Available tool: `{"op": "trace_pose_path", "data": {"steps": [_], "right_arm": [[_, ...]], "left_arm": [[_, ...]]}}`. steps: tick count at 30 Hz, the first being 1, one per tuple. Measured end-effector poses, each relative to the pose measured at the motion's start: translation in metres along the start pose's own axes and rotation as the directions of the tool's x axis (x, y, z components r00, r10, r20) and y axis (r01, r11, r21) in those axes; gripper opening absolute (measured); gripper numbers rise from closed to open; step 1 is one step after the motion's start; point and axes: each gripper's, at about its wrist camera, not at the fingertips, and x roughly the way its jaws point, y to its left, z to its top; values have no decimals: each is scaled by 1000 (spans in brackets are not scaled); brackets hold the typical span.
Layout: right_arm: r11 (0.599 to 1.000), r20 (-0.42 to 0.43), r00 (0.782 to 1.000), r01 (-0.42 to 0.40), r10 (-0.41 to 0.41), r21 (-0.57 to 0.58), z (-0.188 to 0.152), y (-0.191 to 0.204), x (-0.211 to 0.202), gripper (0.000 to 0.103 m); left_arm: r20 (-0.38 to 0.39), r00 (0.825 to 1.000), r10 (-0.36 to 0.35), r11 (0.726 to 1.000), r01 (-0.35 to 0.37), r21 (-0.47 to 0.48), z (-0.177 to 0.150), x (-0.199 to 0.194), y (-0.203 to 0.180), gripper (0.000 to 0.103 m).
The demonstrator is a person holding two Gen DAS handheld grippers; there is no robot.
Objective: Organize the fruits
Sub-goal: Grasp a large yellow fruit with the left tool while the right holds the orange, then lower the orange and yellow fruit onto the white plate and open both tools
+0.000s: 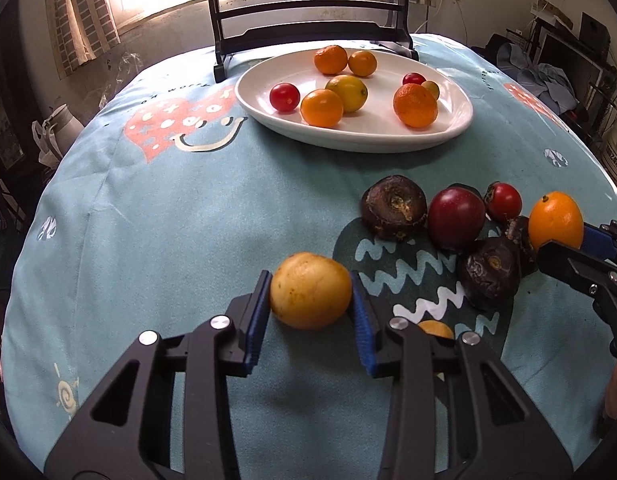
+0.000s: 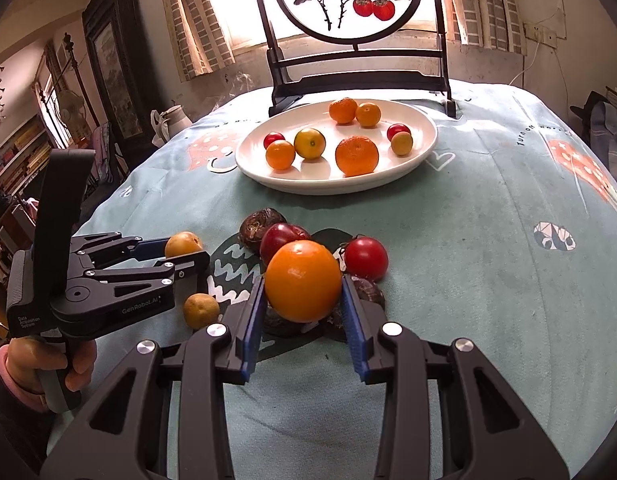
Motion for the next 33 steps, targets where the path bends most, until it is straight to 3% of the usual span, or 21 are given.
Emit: {"op": "trace_pose_path", "data": {"steps": [4,7,9,13,22,31,32,33], "right_arm": [[999,53,998,29,-27,-31,1,0,-8,37],[1000,89,996,1,0,-10,5,-4,-18,37],[1000,107,994,-26,25,6,15,-6,-22,37],[1000,129,992,4,-5,8,47,-16,-11,37],[997,58,998,12,-16,72,117,-63,68,37],[1000,9,1000,-10,9,13,135,-61,113,38],[1000,0,1000,-8,8,6,135,-60,116,39],[1000,-7,1000,-4,4,0,135,-59,116,44]], "left_arm": [[34,999,-15,1000,16,-5,-5,-16,1,38],[66,996,-63,998,64,-13,0,-32,3,38],[80,992,-98,995,98,-4,13,-40,5,38],[111,985,-129,992,130,0,58,-41,6,38],[107,990,-95,994,99,-35,156,33,7,38],[30,999,-41,996,44,-84,182,92,21,38],[29,999,-32,996,34,-83,182,93,20,41],[39,999,-21,997,24,-80,181,91,19,56]]}}
